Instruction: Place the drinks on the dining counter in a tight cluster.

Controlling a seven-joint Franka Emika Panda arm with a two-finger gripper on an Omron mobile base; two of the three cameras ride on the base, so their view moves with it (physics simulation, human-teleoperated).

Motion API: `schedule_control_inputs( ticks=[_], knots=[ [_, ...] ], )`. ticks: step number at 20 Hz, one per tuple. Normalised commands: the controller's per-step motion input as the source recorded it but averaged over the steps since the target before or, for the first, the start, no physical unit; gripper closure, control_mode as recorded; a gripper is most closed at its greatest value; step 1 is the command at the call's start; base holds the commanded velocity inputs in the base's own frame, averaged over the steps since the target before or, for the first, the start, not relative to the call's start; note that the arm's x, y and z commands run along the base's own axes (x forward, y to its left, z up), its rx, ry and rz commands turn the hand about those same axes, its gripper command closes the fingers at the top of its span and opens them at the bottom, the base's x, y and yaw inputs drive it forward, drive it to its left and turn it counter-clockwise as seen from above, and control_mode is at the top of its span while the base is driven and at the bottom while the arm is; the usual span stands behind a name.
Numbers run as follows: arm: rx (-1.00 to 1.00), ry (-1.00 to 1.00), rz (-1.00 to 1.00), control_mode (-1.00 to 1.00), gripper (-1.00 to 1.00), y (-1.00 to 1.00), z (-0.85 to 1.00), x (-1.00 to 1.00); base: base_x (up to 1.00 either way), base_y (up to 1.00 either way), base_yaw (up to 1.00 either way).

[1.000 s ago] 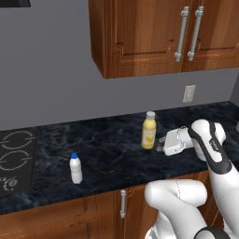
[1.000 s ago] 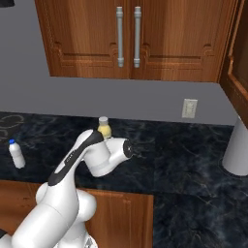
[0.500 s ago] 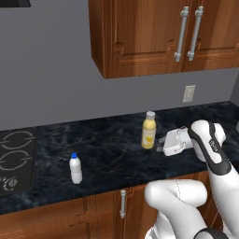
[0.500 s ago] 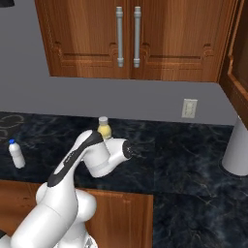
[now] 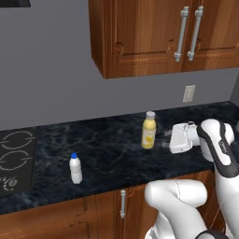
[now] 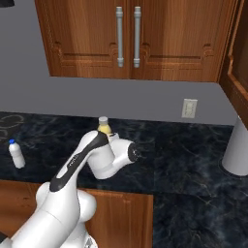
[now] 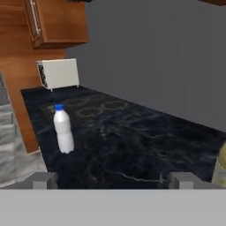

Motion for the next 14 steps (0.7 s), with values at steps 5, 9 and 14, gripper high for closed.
schedule_control_inputs(
  ticks=[5,9,14],
  knots=[
    [0.07,-0.08,0.00,-1.00,-1.00,-0.27,0.31,0.17,0.00,0.00,0.00],
    [0.21,0.00,0.00,-1.00,-1.00,-0.19,0.27,0.39,0.00,0.00,0.00],
    [0.23,0.02,0.01,-1.00,-1.00,-0.26,0.14,0.40,0.00,0.00,0.00]
  ],
)
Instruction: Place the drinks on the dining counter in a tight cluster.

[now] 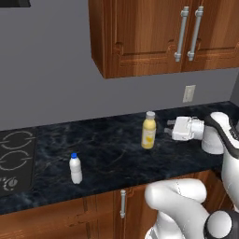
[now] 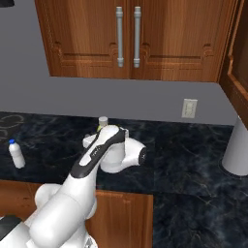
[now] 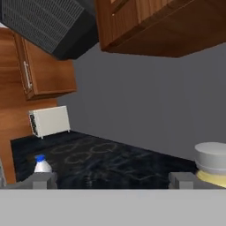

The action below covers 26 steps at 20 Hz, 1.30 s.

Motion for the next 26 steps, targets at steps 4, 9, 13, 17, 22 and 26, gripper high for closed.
schedule_control_inputs(
  ticks=[4,9,13,17,22,26],
  knots=[
    [0.12,0.04,0.06,-1.00,-1.00,-0.30,0.02,0.46,0.00,0.00,0.00],
    [0.00,0.00,0.16,-1.00,-1.00,-0.09,0.02,0.36,0.00,0.00,0.00],
    [0.00,-0.01,0.18,-1.00,-1.00,-0.03,0.01,0.37,0.00,0.00,0.00],
    [0.00,-0.05,0.13,-1.00,-1.00,-0.04,0.01,0.35,0.00,0.00,0.00],
    [-0.04,-0.12,0.01,-1.00,-1.00,-0.01,-0.02,0.19,0.00,0.00,0.00],
    [-0.14,-0.29,0.00,-1.00,-1.00,0.00,-0.10,0.12,0.00,0.00,0.00]
  ],
)
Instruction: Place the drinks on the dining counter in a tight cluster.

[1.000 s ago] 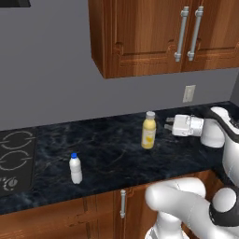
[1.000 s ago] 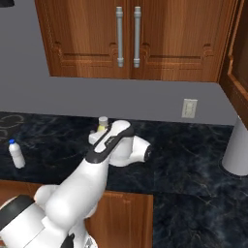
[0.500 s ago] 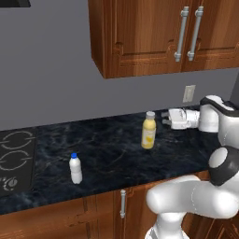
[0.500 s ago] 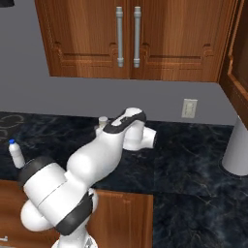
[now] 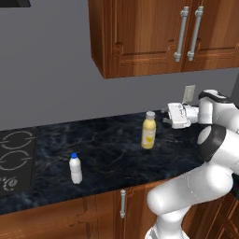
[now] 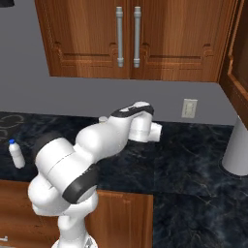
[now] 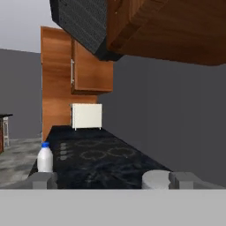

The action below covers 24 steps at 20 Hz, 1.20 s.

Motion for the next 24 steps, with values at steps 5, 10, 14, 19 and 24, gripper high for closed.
schedule_control_inputs(
  ticks=[5,10,14,19,24],
  knots=[
    [-0.12,-0.17,0.00,-1.00,-1.00,0.00,-0.08,0.22,0.00,0.00,0.00],
    [-0.04,-0.03,0.00,-1.00,-1.00,0.00,-0.05,0.17,0.00,0.00,0.00],
    [0.00,0.00,0.00,-1.00,-1.00,0.00,-0.11,0.06,0.00,0.00,0.00],
    [0.00,0.05,0.00,-1.00,-1.00,0.02,-0.14,0.11,0.00,0.00,0.00],
    [0.00,0.03,0.00,-1.00,-1.00,0.06,-0.05,0.18,0.00,0.00,0.00]
  ],
)
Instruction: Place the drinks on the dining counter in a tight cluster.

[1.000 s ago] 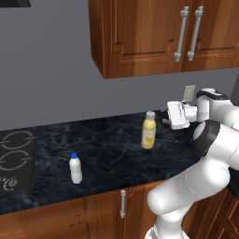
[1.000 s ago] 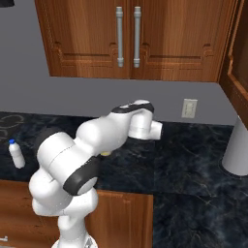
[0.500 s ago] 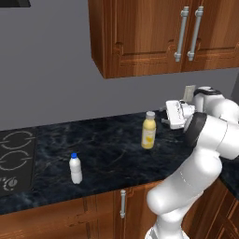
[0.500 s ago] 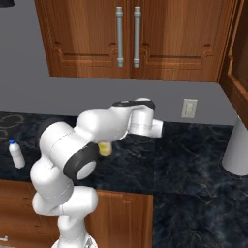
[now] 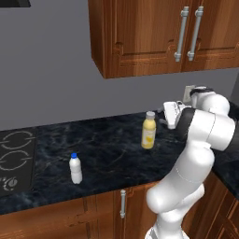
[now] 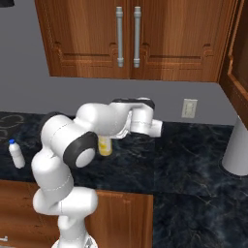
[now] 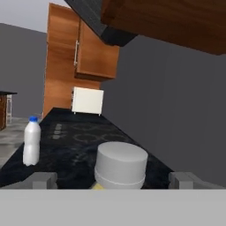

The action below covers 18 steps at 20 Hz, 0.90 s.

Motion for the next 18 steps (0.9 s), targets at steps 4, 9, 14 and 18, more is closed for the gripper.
schedule_control_inputs(
  ticks=[4,9,14,18],
  knots=[
    [0.00,0.03,0.00,-1.00,-1.00,0.02,-0.03,0.29,0.00,0.00,0.00],
    [0.00,0.07,0.00,-1.00,-1.00,0.13,-0.07,0.04,0.00,0.00,0.00],
    [0.00,0.09,0.01,-1.00,-1.00,0.15,-0.08,0.00,0.00,0.00,0.00],
    [0.00,0.03,0.02,-1.00,-1.00,0.16,-0.01,0.03,0.00,0.00,0.00]
  ],
)
